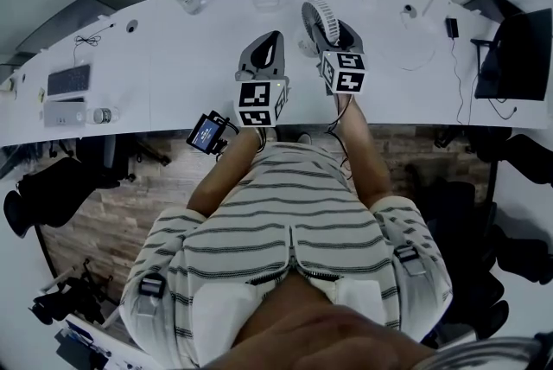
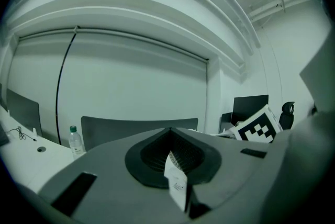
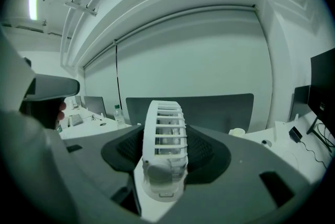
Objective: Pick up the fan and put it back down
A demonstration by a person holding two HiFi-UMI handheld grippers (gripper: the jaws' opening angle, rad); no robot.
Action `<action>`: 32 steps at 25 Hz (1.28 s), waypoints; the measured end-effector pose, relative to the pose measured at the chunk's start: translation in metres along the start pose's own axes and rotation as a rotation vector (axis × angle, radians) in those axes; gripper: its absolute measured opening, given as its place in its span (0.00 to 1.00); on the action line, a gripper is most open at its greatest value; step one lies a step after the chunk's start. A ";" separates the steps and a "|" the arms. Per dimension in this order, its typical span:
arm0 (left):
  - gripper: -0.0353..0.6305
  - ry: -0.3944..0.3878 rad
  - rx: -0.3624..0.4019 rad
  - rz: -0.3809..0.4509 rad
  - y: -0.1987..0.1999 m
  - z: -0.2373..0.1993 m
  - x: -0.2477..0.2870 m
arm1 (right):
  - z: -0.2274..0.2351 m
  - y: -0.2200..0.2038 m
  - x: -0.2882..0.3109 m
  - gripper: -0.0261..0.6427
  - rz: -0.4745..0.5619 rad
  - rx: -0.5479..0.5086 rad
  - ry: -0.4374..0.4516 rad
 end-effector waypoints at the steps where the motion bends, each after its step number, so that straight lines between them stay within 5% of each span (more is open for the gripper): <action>1: 0.06 0.000 0.001 -0.002 0.000 0.000 -0.001 | 0.000 -0.002 0.003 0.38 -0.008 -0.006 0.007; 20: 0.06 0.016 -0.010 -0.020 -0.005 0.000 -0.009 | 0.005 -0.037 0.053 0.38 -0.113 -0.140 0.160; 32: 0.06 0.032 -0.013 -0.034 -0.009 -0.004 -0.013 | 0.013 -0.047 0.085 0.38 -0.152 -0.345 0.320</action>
Point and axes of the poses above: the fingertips, and each gripper's own axes: x forward along the fingers, z to its right, y out of its top, the point moved 9 cm from there along -x, backward along the fingers, and after that the axes turned 10 degrees about -y, right-handed, at the moved point
